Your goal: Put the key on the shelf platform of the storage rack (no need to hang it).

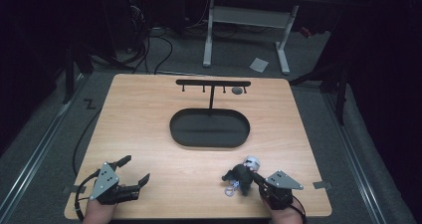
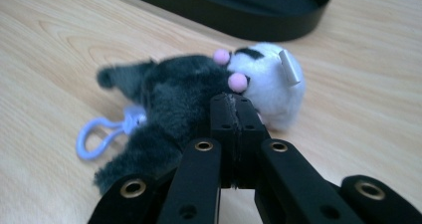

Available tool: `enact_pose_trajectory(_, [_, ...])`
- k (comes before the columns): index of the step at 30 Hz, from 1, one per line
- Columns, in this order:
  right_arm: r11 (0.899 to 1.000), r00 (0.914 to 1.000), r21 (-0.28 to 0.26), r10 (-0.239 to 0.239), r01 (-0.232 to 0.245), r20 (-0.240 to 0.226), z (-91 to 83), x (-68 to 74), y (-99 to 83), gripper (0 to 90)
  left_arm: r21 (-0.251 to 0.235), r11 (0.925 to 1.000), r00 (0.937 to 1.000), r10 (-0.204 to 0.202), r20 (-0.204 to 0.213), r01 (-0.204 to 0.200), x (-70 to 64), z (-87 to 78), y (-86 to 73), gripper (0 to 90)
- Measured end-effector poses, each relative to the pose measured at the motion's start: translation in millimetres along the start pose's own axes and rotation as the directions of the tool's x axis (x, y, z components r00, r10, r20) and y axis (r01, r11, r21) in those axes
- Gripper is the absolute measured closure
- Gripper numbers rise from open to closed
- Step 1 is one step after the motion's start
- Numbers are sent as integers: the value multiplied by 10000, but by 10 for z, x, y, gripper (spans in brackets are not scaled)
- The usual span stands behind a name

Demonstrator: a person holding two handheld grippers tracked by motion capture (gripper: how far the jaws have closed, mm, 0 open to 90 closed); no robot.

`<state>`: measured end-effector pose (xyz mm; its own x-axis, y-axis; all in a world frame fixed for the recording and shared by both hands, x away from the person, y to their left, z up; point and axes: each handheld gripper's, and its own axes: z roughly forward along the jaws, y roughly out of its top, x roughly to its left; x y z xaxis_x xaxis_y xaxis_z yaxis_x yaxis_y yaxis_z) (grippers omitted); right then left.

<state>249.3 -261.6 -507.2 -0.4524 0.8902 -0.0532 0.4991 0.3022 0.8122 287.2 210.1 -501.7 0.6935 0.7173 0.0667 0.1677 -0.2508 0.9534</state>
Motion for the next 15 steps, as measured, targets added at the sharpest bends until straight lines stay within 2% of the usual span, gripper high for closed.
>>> enact_pose_trajectory(3, [9996, 9996, 103, 267, -268, 101, -79, -38, -90, 898, 36, 10000, 9998, 58, 215, -59, -23, 74, 25, 150])
enact_pose_trajectory(4, [9994, 9995, 119, 320, -321, 41, -103, -53, -127, 898, 8, 9999, 9991, 135, 411, -135, -57, 147, 52, 150])
enact_pose_trajectory(5, [9993, 9994, 147, 352, -353, 20, -114, -52, -148, 898, -16, 9998, 9989, 186, 429, -186, -77, 181, 66, 150])
enact_pose_trajectory(9, [9992, 9997, 351, 215, -213, -79, -152, 16, -211, 898, -35, 9993, 9971, 367, 668, -366, -129, 287, 111, 151])
enact_pose_trajectory(13, [9992, 9996, 406, -35, 47, -297, -114, 83, -192, 898, 96, 9990, 9970, 439, 637, -446, -139, 301, 106, 151])
enact_pose_trajectory(15, [9988, 9988, 454, -133, 155, -479, -59, 108, -159, 898, 90, 9992, 9979, 375, 523, -381, -124, 223, 74, 151])
